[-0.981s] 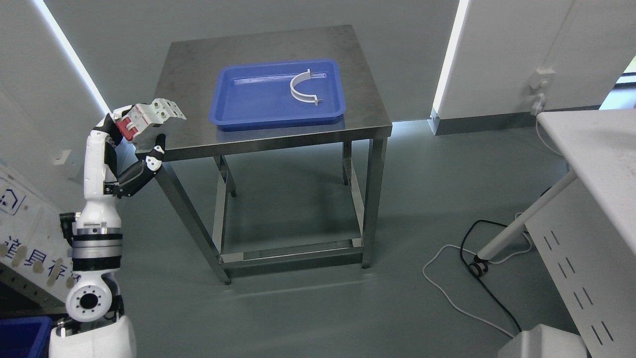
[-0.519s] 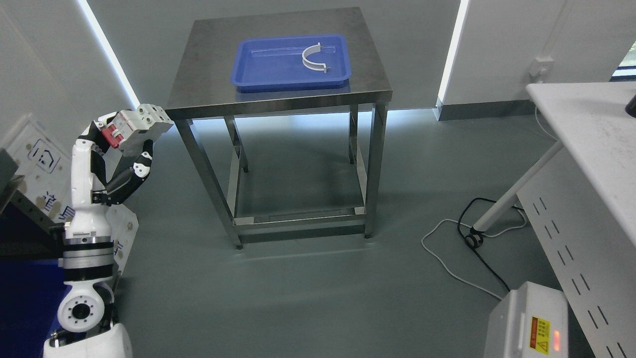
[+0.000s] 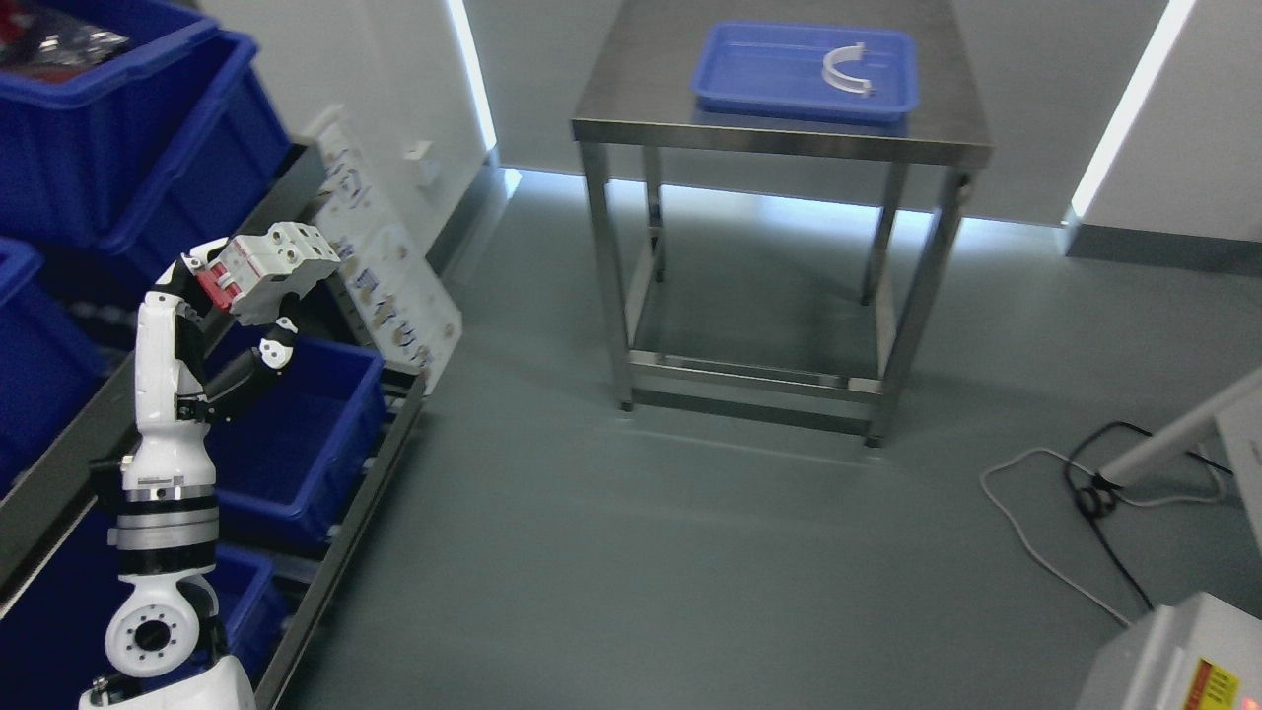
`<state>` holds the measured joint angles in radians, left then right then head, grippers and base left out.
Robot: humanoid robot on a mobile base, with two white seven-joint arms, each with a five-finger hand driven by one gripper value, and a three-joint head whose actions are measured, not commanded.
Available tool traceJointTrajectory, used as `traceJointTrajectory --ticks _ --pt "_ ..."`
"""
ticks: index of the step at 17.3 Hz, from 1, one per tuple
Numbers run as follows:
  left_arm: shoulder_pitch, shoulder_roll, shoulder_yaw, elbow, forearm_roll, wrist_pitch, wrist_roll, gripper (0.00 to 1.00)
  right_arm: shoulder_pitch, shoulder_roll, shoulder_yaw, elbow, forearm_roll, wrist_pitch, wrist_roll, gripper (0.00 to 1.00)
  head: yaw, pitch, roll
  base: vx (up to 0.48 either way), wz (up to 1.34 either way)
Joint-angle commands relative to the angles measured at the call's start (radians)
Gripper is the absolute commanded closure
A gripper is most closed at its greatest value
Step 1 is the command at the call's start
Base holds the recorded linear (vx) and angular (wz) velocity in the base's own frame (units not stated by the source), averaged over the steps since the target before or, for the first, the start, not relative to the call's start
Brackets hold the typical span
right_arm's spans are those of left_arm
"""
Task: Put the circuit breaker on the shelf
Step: 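Hold the breaker raised in the left hand while turning to the bins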
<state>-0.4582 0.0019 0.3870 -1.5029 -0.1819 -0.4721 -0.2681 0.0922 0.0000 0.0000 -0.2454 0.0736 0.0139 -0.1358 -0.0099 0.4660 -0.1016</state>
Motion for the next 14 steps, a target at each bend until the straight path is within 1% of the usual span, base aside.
traceJointTrajectory --ticks 1,4,6,8,10,11,12,14 --pt "0.003 0.016 0.041 -0.002 0.053 -0.008 -0.022 0.89 0.000 -0.017 0.020 0.000 0.000 0.064 -0.001 0.00 0.0000 0.000 0.000 -0.214 0.92" --pt "-0.016 0.016 0.029 -0.014 0.058 -0.025 -0.064 0.89 0.000 -0.017 0.020 0.000 0.000 0.064 -0.001 0.00 0.0000 0.000 0.000 -0.178 1.07" --pt "-0.094 0.016 -0.005 -0.013 0.059 -0.017 -0.095 0.89 0.000 -0.017 0.020 0.000 0.000 0.064 -0.001 0.00 0.0000 0.000 0.000 -0.134 1.30" --pt "-0.158 0.016 -0.049 -0.005 0.056 0.021 -0.085 0.89 0.000 -0.017 0.020 0.000 0.000 0.064 -0.001 0.00 0.0000 0.000 0.000 -0.069 1.37" --pt "-0.188 0.016 -0.057 0.004 0.052 0.073 -0.088 0.89 0.000 -0.017 0.020 0.000 0.000 0.064 -0.001 0.00 0.0000 0.000 0.000 -0.002 1.39" --pt "-0.192 0.016 -0.054 0.019 0.045 0.126 -0.095 0.89 0.000 -0.017 0.020 0.000 0.000 0.064 -0.001 0.00 0.0000 0.000 0.000 0.085 1.18" --pt "-0.192 0.045 -0.057 0.026 0.021 0.179 -0.095 0.89 0.000 -0.017 0.020 0.000 0.000 0.064 -0.001 0.00 0.0000 0.000 0.000 0.085 1.18" --pt "-0.206 0.146 -0.060 0.052 -0.025 0.286 -0.097 0.89 0.000 -0.017 0.020 0.000 0.000 0.064 -0.001 0.00 0.0000 0.000 0.000 0.117 0.92"
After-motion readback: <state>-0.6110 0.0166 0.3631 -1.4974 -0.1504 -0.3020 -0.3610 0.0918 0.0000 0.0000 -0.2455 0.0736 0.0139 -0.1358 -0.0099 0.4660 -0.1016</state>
